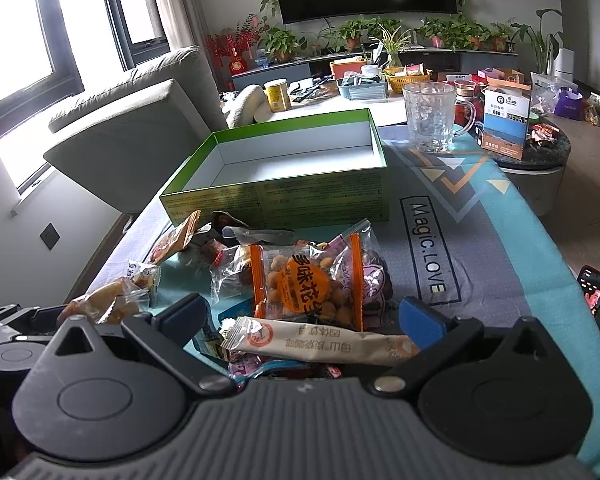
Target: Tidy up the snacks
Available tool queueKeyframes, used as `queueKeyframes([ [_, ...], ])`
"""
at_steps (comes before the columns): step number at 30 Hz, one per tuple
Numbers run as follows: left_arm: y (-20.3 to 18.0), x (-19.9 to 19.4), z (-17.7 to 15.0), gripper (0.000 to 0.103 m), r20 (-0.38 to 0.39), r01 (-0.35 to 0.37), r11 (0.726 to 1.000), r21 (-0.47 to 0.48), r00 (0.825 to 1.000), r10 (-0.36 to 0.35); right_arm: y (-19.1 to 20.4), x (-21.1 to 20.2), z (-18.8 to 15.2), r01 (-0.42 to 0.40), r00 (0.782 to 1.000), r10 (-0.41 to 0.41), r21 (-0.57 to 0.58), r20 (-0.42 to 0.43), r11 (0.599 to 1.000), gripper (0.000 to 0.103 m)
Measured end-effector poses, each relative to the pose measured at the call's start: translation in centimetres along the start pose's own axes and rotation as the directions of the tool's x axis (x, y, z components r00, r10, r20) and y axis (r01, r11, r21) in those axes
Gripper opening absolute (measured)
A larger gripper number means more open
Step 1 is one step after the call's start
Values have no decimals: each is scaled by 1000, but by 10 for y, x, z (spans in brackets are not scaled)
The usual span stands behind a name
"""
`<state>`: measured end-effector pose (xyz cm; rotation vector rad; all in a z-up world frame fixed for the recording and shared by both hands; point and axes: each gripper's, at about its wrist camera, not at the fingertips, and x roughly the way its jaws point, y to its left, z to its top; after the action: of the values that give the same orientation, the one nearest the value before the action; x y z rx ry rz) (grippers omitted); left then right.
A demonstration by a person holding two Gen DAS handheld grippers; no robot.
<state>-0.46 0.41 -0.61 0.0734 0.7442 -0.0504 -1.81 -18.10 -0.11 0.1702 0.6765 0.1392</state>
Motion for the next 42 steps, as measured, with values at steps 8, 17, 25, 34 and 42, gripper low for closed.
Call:
queueKeyframes([
  [8, 0, 0, 0, 83, 0, 0, 1000, 0, 1000, 0, 2, -2, -1, -4, 1000, 5, -6, 6, 1000, 76],
  [17, 0, 0, 0, 83, 0, 0, 1000, 0, 1000, 0, 7, -5, -2, -7, 1000, 8, -36, 24, 999, 76],
  [25, 2, 0, -1, 83, 1, 0, 1000, -6, 1000, 0, 8, -8, -1, -19, 999, 21, -51, 44, 999, 76],
  [34, 3, 1, -1, 83, -2, -4, 1000, -7, 1000, 4, 0, -11, 1, -41, 998, 42, -22, 48, 999, 76],
  [42, 1, 1, -2, 83, -5, -3, 1000, -4, 1000, 3, -1, -13, 0, -50, 997, 52, -38, 53, 998, 76],
])
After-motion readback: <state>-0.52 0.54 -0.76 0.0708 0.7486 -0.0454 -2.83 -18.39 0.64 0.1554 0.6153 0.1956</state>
